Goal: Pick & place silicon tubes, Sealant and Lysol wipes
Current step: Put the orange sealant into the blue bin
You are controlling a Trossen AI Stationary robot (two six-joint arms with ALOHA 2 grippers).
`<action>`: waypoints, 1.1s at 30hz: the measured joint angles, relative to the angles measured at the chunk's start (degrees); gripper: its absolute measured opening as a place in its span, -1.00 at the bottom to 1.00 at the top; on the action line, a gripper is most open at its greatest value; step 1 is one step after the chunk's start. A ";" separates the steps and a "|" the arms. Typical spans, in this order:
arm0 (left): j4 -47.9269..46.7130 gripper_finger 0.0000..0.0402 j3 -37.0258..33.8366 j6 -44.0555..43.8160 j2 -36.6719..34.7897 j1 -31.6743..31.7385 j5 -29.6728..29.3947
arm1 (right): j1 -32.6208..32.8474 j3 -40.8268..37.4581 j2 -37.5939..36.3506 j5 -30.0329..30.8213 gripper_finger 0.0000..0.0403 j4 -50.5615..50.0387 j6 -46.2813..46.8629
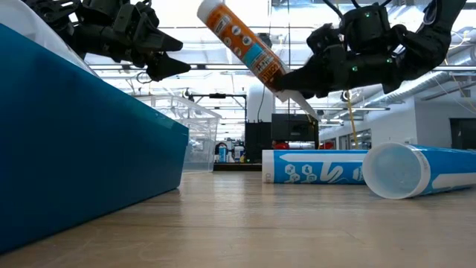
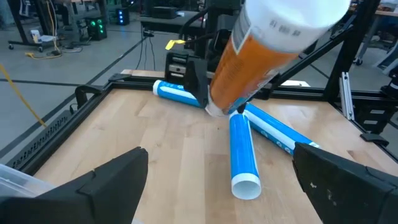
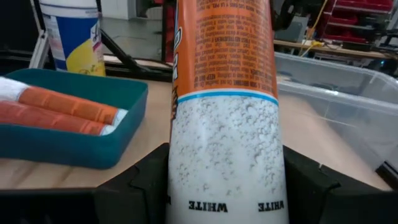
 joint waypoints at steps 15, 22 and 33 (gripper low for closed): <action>4.44 0.95 0.00 0.59 -0.04 -0.21 0.12 | 0.98 0.00 0.00 0.31 0.03 0.45 -1.92; 5.75 0.95 0.02 3.24 1.22 -2.57 -1.79 | 1.00 0.00 0.00 0.30 0.03 0.01 -2.42; 24.78 0.95 0.09 4.69 13.84 -9.28 -2.68 | 0.99 0.00 0.00 0.28 0.03 0.10 -2.34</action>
